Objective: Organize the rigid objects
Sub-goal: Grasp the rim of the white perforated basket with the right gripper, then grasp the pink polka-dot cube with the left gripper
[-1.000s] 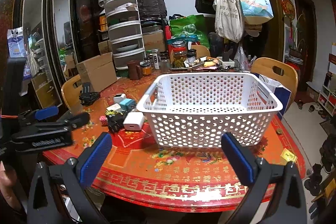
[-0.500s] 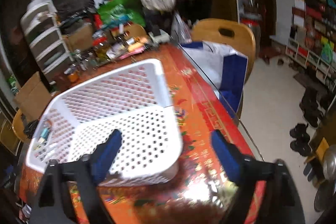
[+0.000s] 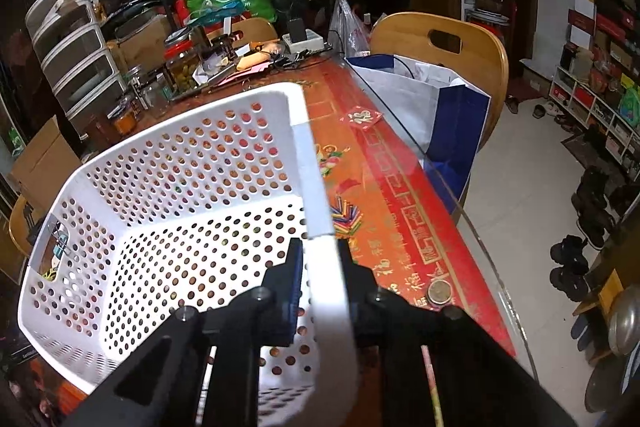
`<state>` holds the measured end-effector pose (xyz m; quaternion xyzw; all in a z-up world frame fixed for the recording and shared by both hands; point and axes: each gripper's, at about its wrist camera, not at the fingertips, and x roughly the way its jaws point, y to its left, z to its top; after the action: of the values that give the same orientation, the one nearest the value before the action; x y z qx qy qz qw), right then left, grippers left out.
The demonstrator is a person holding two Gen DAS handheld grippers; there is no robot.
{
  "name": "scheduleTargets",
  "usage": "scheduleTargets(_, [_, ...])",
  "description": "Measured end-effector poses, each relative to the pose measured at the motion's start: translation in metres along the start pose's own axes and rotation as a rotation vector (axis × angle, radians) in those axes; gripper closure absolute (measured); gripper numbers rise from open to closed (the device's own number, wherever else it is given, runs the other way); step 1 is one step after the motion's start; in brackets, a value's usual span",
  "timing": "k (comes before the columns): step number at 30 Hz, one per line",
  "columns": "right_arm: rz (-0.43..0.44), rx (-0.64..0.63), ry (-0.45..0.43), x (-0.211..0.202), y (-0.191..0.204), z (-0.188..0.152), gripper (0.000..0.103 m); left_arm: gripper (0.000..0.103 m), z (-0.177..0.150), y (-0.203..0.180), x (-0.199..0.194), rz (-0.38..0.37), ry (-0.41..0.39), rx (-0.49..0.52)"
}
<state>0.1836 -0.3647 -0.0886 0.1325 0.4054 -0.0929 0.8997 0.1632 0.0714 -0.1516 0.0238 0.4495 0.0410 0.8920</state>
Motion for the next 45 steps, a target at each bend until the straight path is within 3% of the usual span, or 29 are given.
scheduleTargets(8, [0.001, 0.008, -0.009, -0.002, 0.002, -0.002, 0.089, 0.000, 0.021, 0.032, -0.009, -0.008, -0.061, -0.051])
scheduleTargets(13, [0.000, 0.009, -0.015, -0.003, 0.002, -0.001, 0.089, 0.003, 0.023, 0.050, 0.006, -0.014, -0.034, -0.066])
scheduleTargets(17, [-0.017, -0.009, -0.013, -0.003, 0.002, -0.001, 0.089, 0.012, 0.026, 0.050, 0.019, -0.034, -0.030, -0.057])
scheduleTargets(21, [-0.022, -0.017, -0.009, -0.003, 0.004, 0.000, 0.090, 0.029, 0.029, 0.050, 0.037, -0.042, 0.013, -0.067])
scheduleTargets(23, [-0.026, -0.019, -0.007, -0.003, 0.004, 0.000, 0.090, 0.031, 0.028, 0.053, 0.046, -0.052, 0.039, -0.090])
scheduleTargets(32, [-0.035, -0.020, -0.005, -0.002, 0.005, 0.000, 0.090, 0.033, 0.035, 0.048, 0.055, -0.047, 0.011, -0.070])
scheduleTargets(34, [-0.036, -0.017, -0.005, -0.002, 0.005, 0.000, 0.090, 0.040, 0.038, 0.048, 0.056, -0.068, 0.009, -0.075])
scheduleTargets(38, [-0.037, -0.018, -0.004, -0.001, 0.005, 0.000, 0.090, 0.068, 0.038, 0.040, 0.053, -0.094, -0.009, -0.047])
scheduleTargets(45, [-0.039, -0.026, -0.004, -0.001, 0.007, 0.000, 0.090, 0.068, 0.028, 0.035, 0.035, -0.021, -0.060, -0.023])
